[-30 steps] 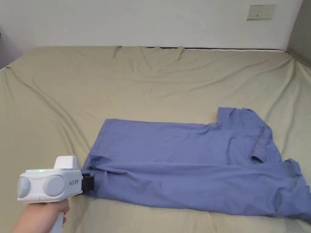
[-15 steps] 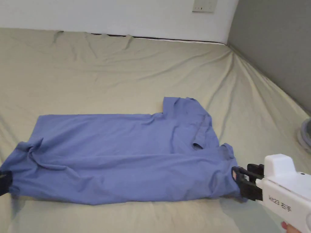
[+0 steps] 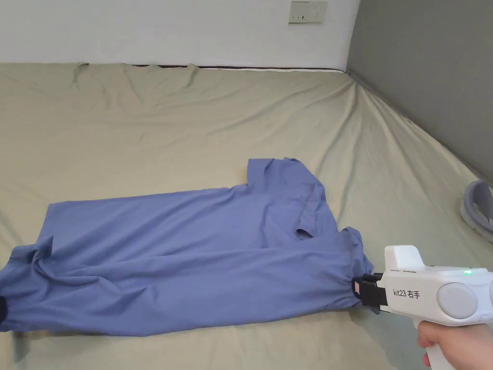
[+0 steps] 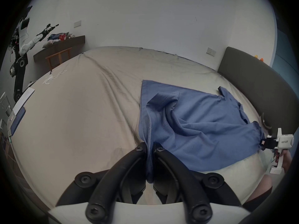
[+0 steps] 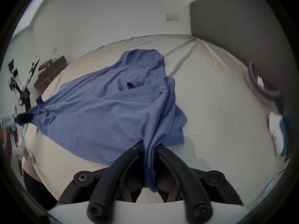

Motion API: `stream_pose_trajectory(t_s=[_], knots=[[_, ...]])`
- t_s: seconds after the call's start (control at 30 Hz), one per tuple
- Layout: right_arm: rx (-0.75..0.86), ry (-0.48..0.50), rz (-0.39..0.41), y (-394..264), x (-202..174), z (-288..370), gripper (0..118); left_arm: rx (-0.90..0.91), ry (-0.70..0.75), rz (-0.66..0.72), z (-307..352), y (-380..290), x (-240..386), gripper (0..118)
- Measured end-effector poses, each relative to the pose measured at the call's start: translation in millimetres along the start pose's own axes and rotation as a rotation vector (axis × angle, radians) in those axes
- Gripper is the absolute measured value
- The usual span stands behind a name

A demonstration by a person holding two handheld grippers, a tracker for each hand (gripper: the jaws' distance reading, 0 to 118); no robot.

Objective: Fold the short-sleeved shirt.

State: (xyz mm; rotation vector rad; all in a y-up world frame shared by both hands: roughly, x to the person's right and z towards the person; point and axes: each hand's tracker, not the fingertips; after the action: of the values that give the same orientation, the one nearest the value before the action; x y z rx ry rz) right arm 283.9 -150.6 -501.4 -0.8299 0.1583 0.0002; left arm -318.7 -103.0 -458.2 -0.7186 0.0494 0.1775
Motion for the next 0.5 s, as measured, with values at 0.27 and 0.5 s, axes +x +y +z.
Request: stream_pose_trajectory(t_s=[0.27, 0.5], knots=[[0.096, -0.006, 0.102, 11, -14, 74, 9, 0.002, -0.032, -0.025, 55, -7, 0, 3], [-0.007, 0.018, 0.156, -37, -20, 106, 9, -0.089, -0.017, -0.002, 80, -54, -27, 3]])
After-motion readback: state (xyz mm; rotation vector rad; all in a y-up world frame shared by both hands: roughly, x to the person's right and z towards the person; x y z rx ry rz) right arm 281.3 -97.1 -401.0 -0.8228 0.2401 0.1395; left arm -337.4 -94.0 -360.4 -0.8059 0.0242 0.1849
